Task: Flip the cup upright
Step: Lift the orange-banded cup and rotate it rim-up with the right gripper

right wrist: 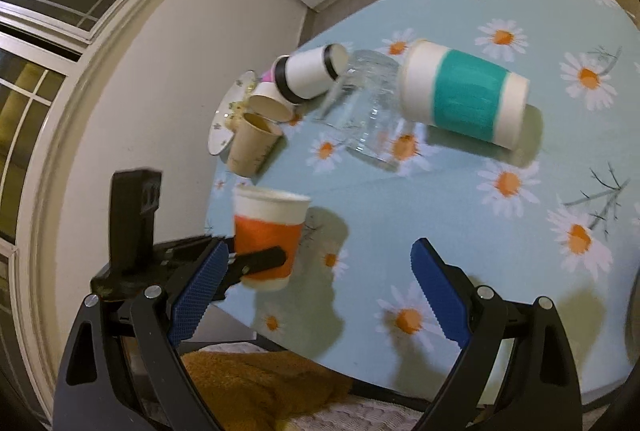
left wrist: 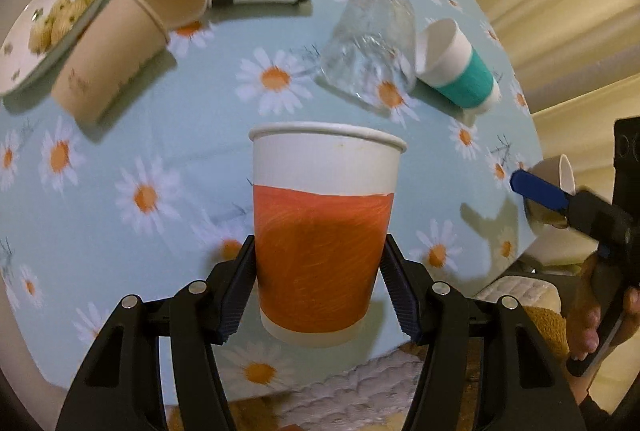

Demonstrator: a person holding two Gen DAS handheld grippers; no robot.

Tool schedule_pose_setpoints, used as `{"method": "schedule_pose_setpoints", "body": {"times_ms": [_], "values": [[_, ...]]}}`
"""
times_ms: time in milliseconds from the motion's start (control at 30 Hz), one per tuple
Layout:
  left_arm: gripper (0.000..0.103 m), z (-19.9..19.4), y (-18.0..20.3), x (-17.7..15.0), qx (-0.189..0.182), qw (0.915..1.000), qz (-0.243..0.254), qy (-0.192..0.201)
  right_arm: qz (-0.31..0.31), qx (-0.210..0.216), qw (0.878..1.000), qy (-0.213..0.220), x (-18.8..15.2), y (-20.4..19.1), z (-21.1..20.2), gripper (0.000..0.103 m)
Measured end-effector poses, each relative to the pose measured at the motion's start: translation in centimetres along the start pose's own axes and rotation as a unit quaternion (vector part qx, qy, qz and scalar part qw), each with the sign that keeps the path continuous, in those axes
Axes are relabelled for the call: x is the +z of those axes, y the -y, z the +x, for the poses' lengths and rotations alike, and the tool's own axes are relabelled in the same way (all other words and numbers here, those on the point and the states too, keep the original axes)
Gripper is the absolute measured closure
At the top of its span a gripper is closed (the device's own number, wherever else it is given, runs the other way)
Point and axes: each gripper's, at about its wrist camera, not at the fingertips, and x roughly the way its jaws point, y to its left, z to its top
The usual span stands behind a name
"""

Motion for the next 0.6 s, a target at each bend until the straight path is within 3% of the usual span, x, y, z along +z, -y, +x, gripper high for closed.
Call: {"method": "schedule_pose_setpoints", "body": {"times_ms": [433,500,600], "values": [[0.044,1.6,1.3,-3.5,-0.024,0.9961,-0.085,-0.003,0.008,0.003,1.0,-0.012,-1.7,0.4,-1.3,0.011],[0.043,1.9,1.6,-3.7,-0.011,0.9964,-0.084,-0.001,0.006,0.003,1.0,-0.014,-1.8,0.3,-1.3,0.011],[0.028,2.4,1.9,-3.8,0.0,0.9963,-0.086,-0.005,0.005,0.001,1.0,-0.017,-2.1,0.1,-1.2,0.011]]}}
